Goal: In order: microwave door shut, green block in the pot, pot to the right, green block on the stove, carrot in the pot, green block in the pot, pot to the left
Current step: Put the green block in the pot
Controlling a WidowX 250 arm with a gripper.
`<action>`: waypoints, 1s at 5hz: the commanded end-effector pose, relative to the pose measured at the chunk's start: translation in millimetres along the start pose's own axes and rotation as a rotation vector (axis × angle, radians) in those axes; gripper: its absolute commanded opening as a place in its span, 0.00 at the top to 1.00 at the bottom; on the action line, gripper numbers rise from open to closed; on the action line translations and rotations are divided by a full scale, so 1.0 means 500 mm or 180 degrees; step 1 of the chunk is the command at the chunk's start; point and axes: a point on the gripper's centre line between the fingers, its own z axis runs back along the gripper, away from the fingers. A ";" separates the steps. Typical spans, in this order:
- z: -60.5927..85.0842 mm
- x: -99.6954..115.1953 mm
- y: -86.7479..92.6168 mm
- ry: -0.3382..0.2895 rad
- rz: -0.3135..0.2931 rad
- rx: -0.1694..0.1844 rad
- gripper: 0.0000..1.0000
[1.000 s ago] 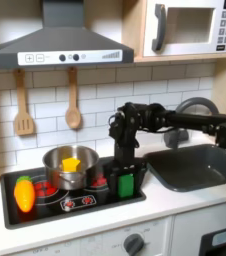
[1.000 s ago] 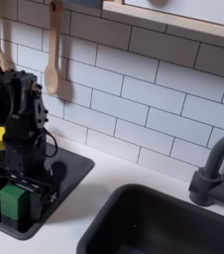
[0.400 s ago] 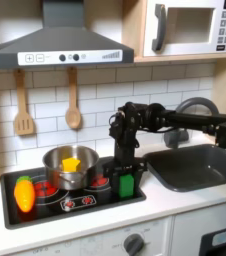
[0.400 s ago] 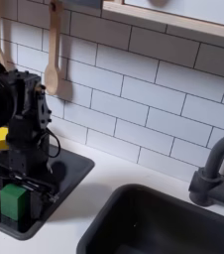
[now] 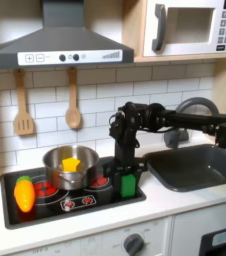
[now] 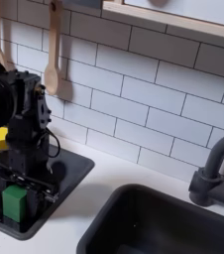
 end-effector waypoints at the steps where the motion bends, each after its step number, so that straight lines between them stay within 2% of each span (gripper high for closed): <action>1: 0.027 0.005 0.003 -0.0028 -0.0026 0.0011 1.00; 2: 0.058 0.023 0.005 -0.0102 -0.0017 0.0019 1.00; 5: 0.123 0.053 0.030 -0.0359 0.0096 0.0106 1.00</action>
